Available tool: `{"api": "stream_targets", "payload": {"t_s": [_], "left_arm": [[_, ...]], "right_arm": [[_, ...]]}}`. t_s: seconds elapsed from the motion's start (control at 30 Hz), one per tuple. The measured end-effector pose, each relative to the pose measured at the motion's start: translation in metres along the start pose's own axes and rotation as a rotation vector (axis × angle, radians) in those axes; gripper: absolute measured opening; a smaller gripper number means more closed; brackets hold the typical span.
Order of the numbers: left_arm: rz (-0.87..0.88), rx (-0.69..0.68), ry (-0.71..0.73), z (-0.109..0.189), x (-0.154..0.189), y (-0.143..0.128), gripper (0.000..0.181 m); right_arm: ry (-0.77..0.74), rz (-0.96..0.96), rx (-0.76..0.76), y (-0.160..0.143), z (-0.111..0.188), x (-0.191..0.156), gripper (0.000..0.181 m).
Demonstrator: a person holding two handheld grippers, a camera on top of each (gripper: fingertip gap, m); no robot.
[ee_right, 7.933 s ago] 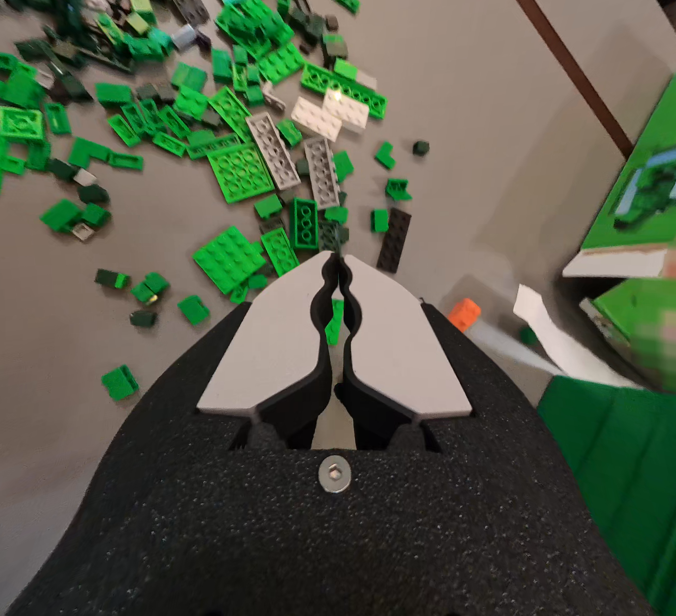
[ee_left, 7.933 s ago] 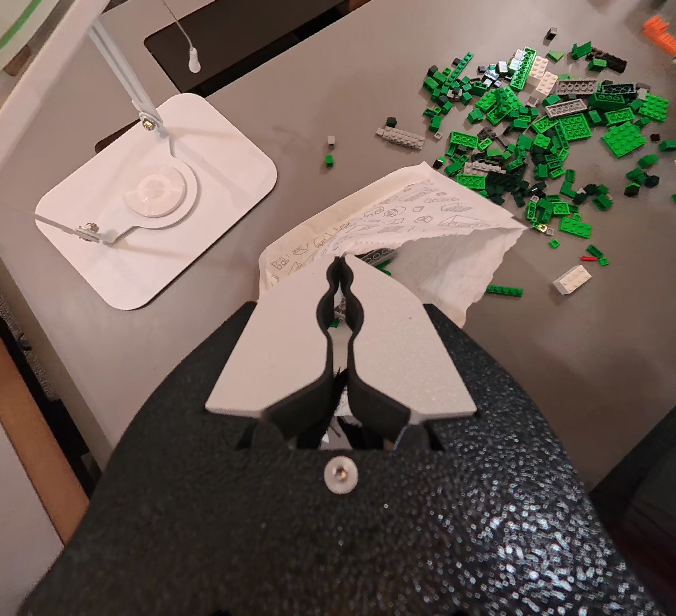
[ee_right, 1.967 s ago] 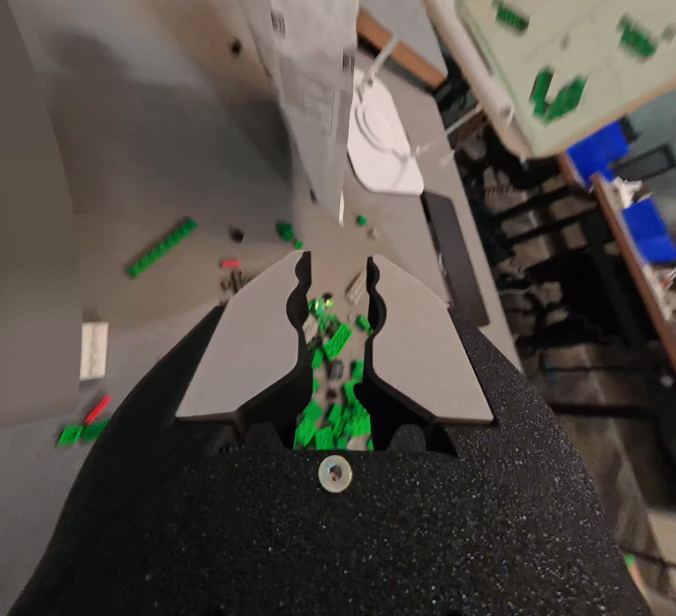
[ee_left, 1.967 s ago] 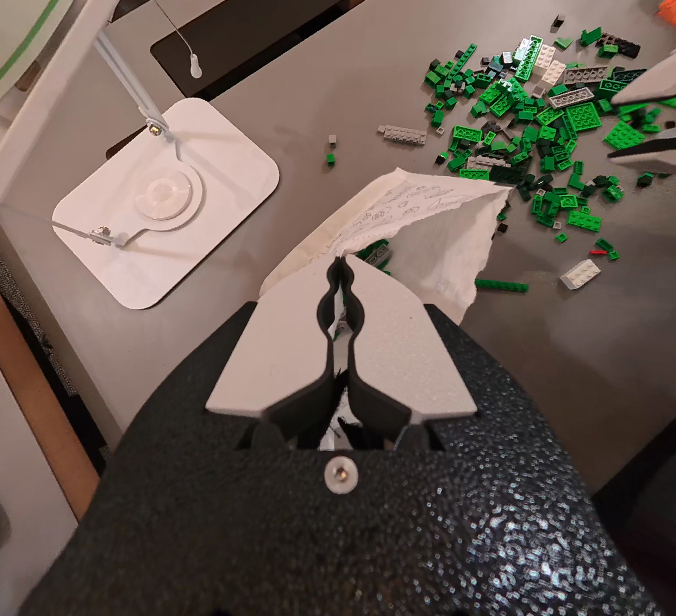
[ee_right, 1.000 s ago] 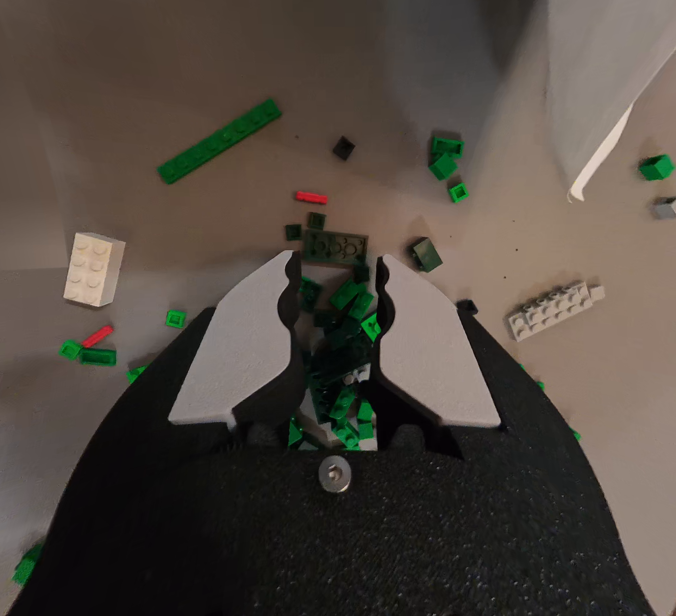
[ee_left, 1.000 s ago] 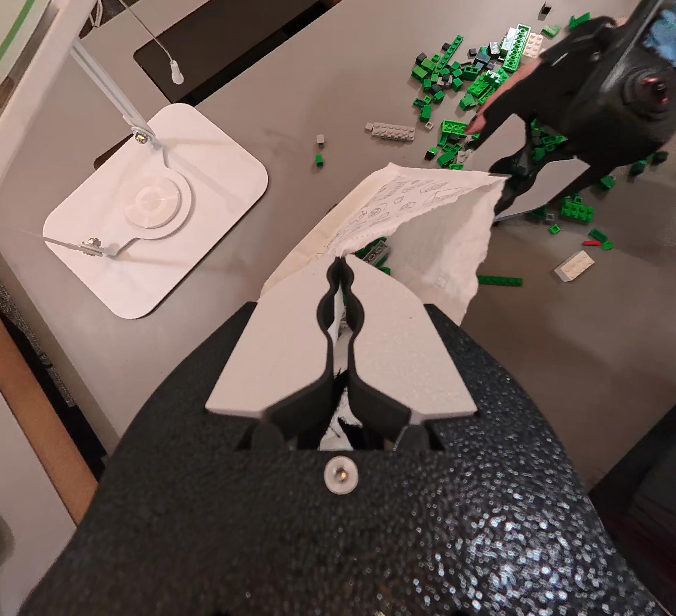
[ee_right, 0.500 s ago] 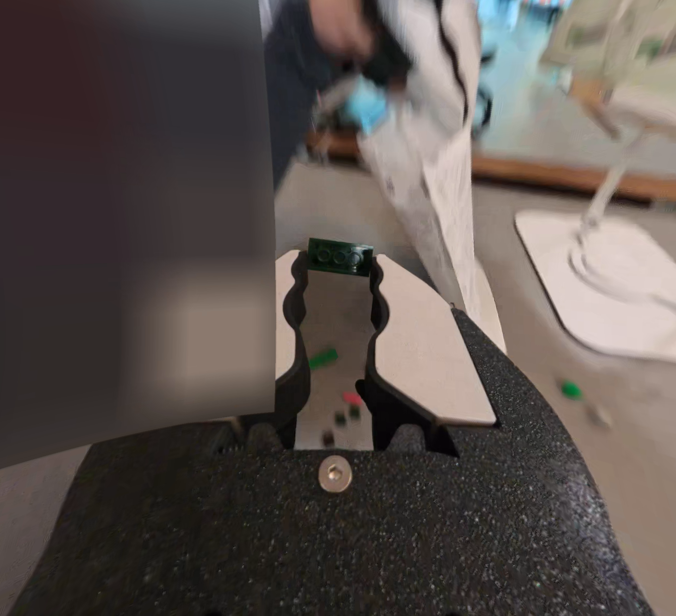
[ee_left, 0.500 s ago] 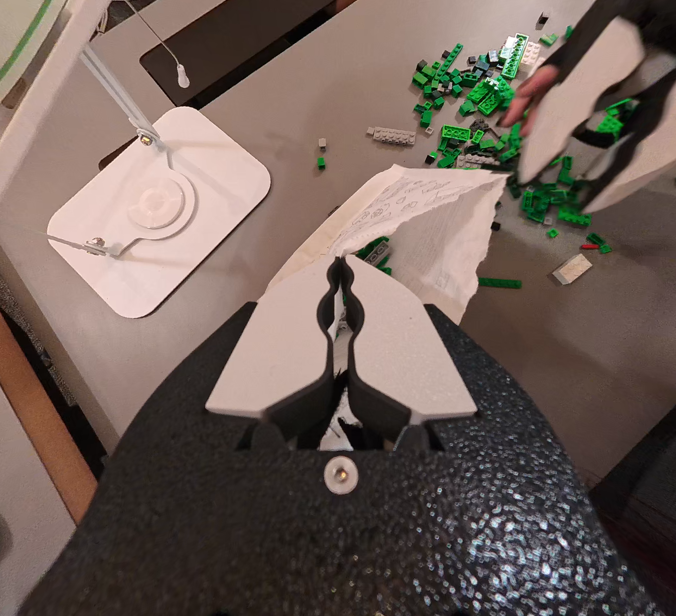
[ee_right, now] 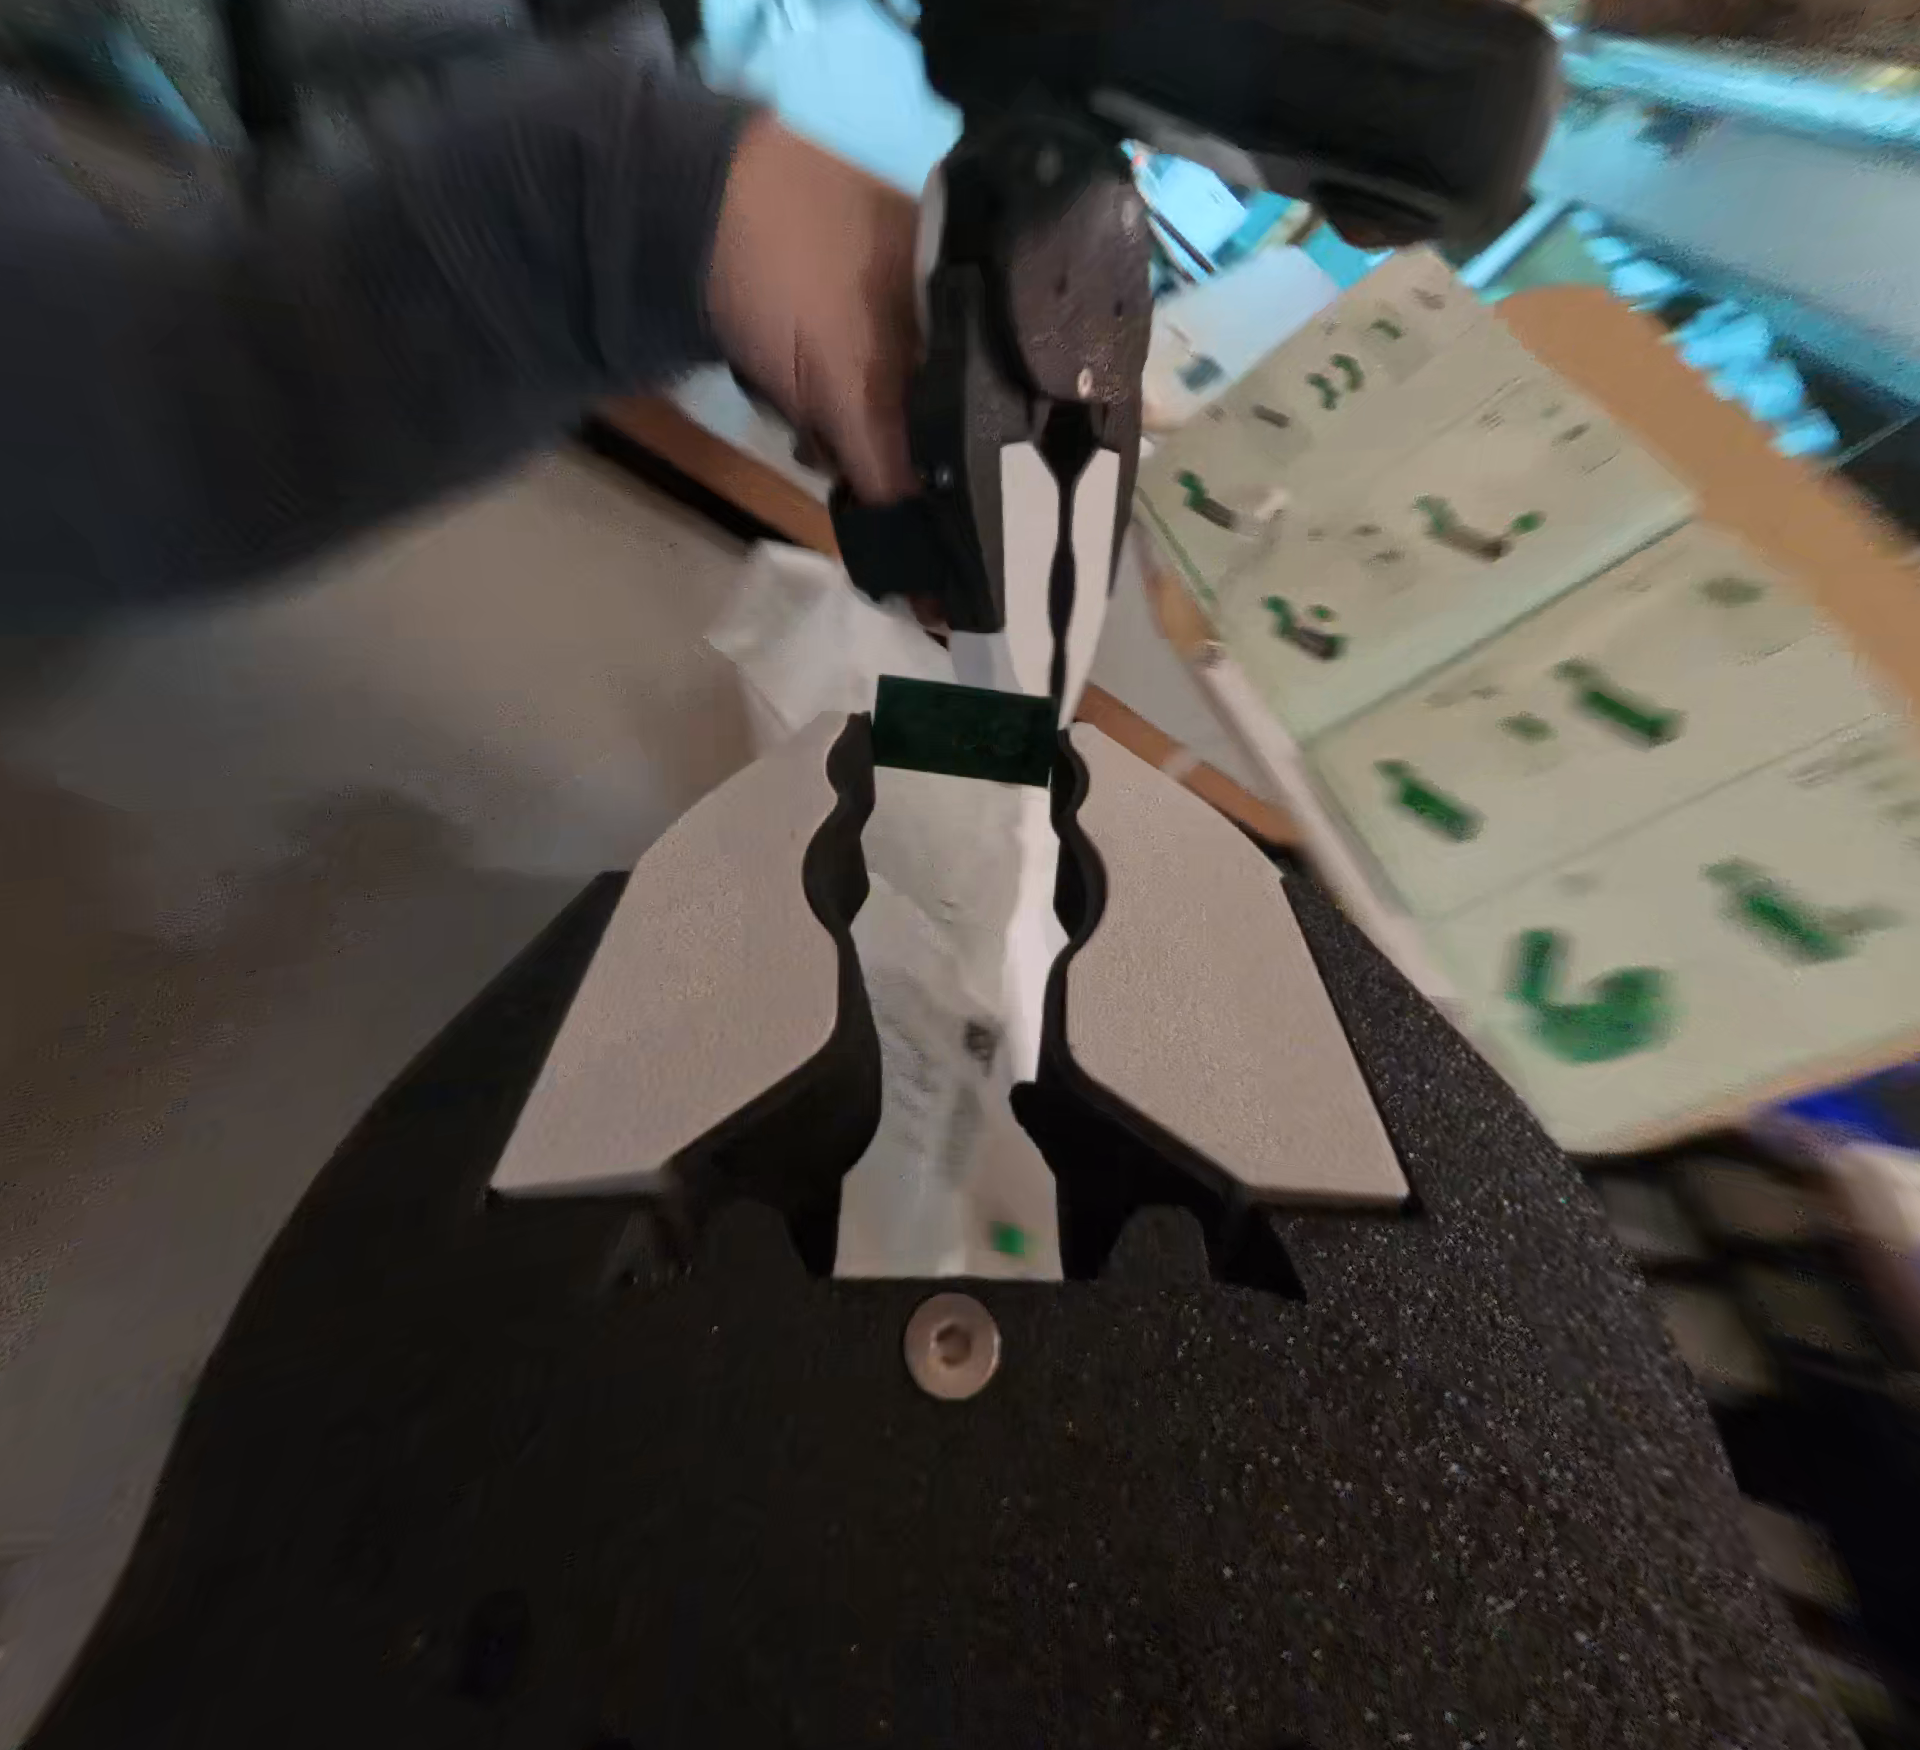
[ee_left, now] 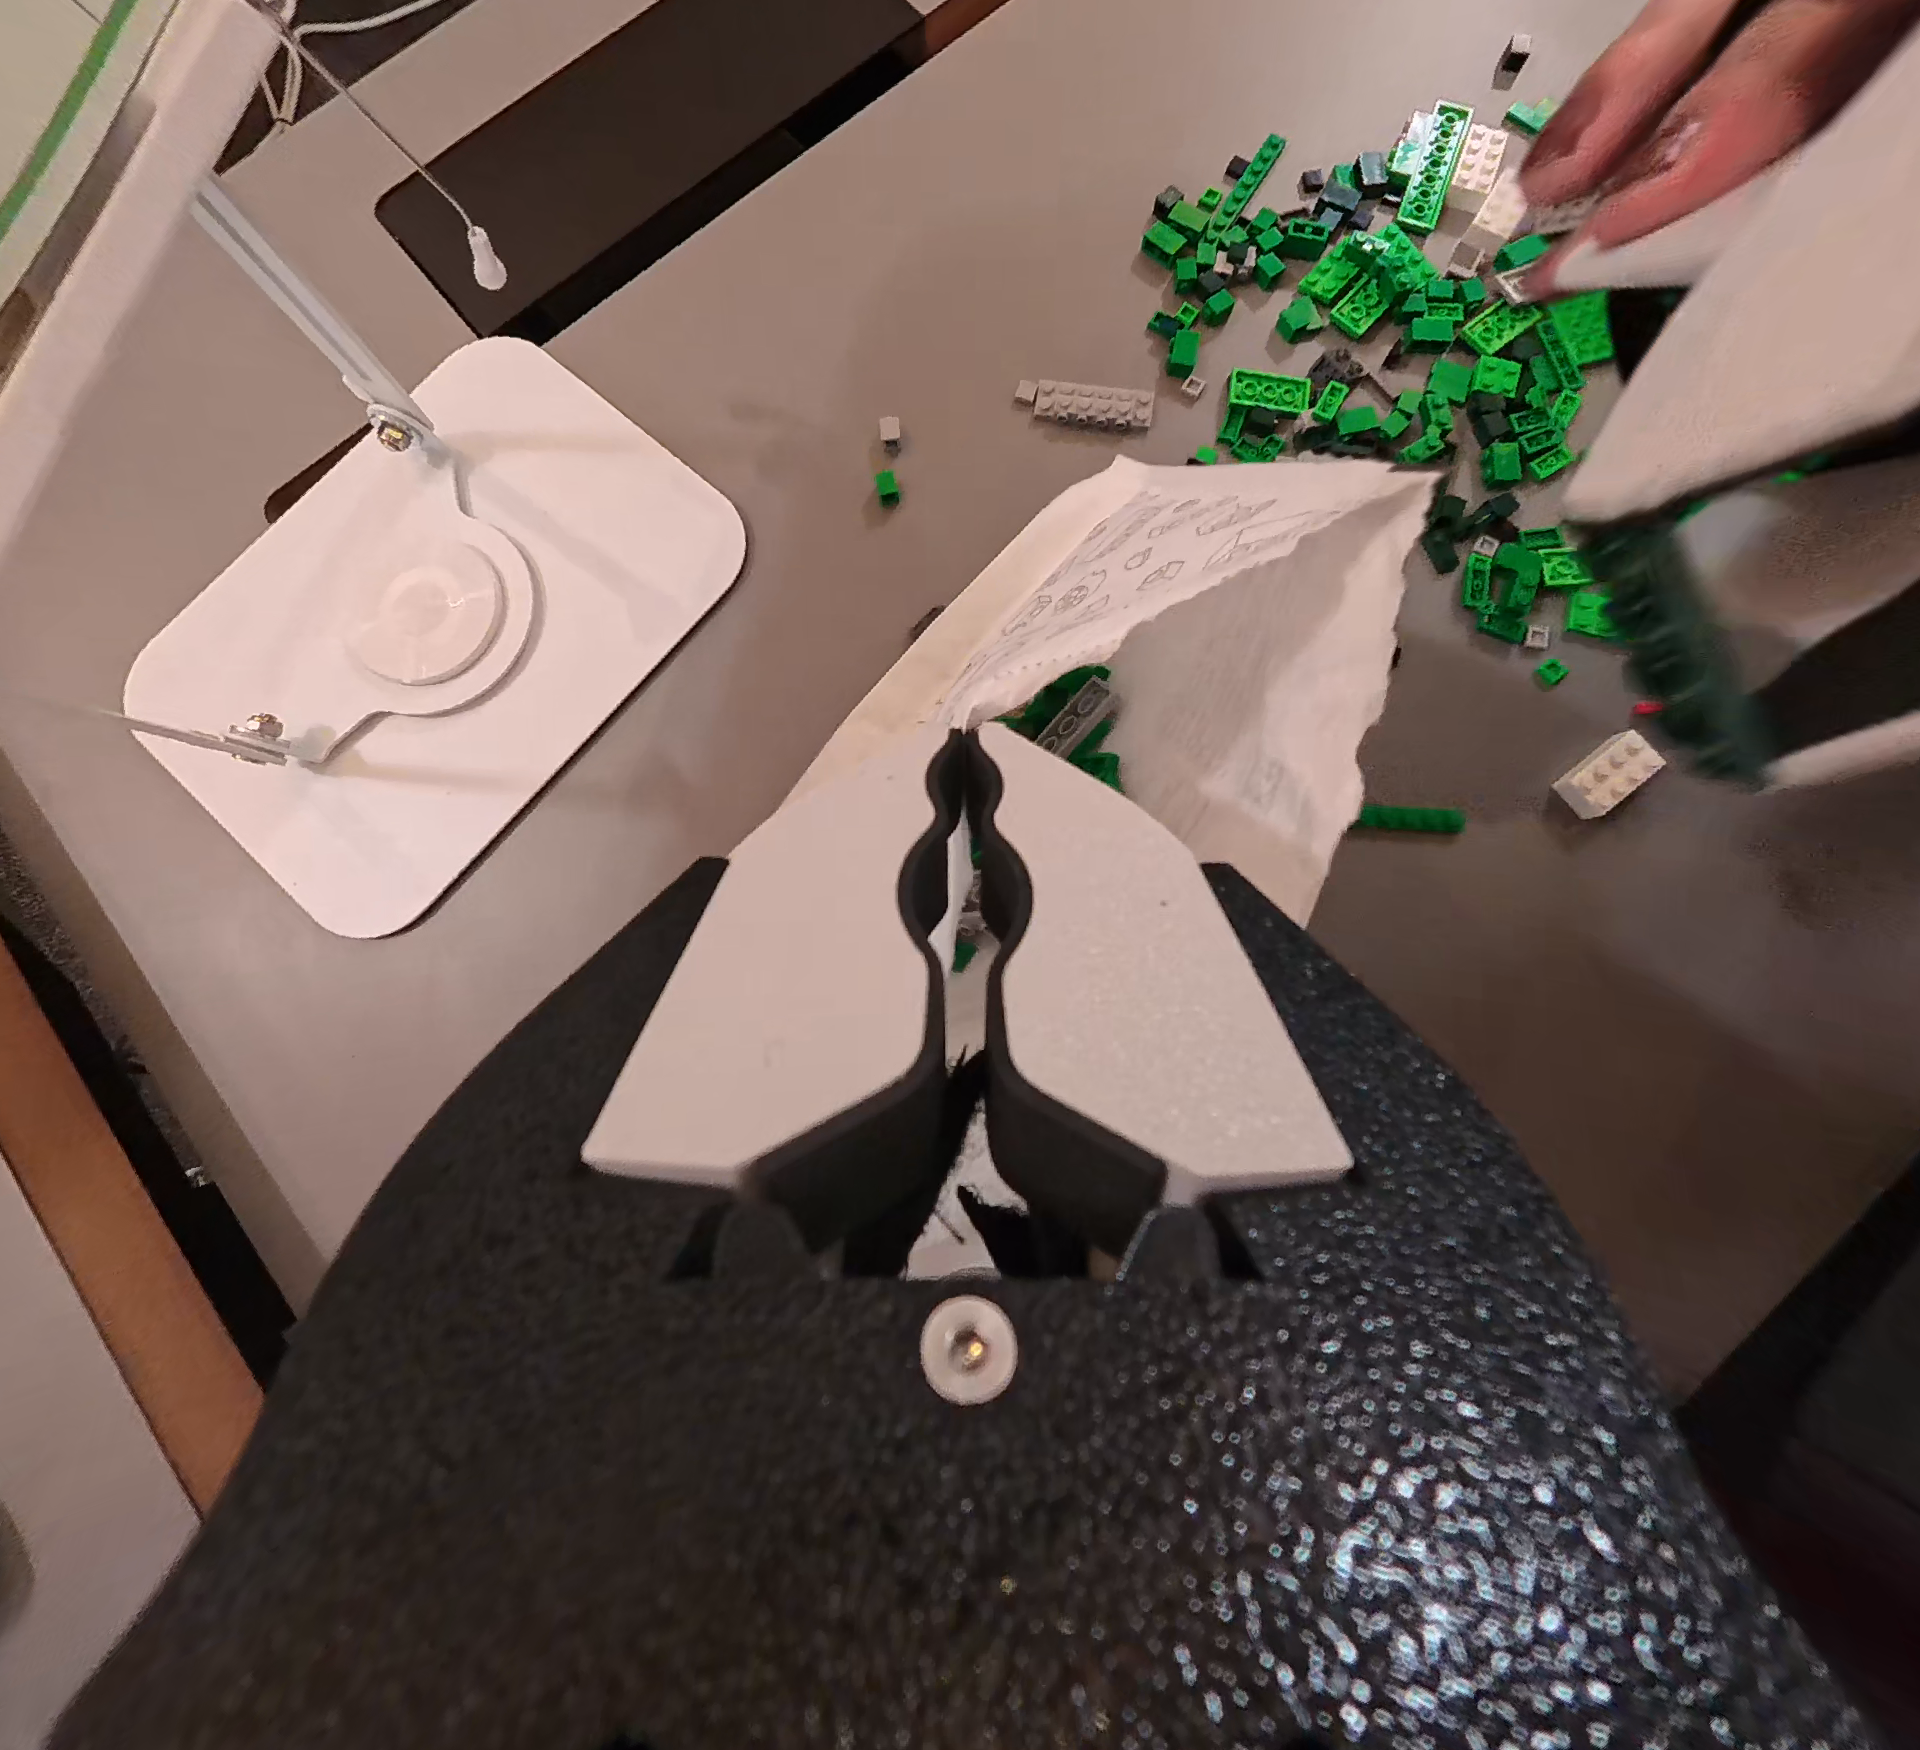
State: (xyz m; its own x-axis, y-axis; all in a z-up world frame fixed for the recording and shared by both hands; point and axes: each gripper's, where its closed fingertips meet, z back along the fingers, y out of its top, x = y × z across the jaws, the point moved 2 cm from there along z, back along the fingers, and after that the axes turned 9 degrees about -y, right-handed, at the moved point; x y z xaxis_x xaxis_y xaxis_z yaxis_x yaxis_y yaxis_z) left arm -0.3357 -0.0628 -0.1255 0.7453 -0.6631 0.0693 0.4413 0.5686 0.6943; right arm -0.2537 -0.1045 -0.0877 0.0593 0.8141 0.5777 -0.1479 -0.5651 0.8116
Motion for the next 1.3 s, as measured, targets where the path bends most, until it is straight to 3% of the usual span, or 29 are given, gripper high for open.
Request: {"api": "stream_targets", "payload": {"t_s": [0.13,0.27,1.3], "left_arm": [[0.007,0.016,-0.015,0.002,0.001,0.001,0.000],[0.001,0.023,-0.034,0.002,0.005,0.003,0.000],[0.015,-0.005,-0.018,0.001,0.002,-0.002,0.000]], "right_arm": [[-0.155,0.585,-0.188,-0.002,-0.025,-0.010,0.032],[-0.151,0.830,-0.286,-0.013,-0.040,-0.017,0.032],[-0.165,0.812,-0.333,-0.017,-0.029,-0.018,0.038]]}}
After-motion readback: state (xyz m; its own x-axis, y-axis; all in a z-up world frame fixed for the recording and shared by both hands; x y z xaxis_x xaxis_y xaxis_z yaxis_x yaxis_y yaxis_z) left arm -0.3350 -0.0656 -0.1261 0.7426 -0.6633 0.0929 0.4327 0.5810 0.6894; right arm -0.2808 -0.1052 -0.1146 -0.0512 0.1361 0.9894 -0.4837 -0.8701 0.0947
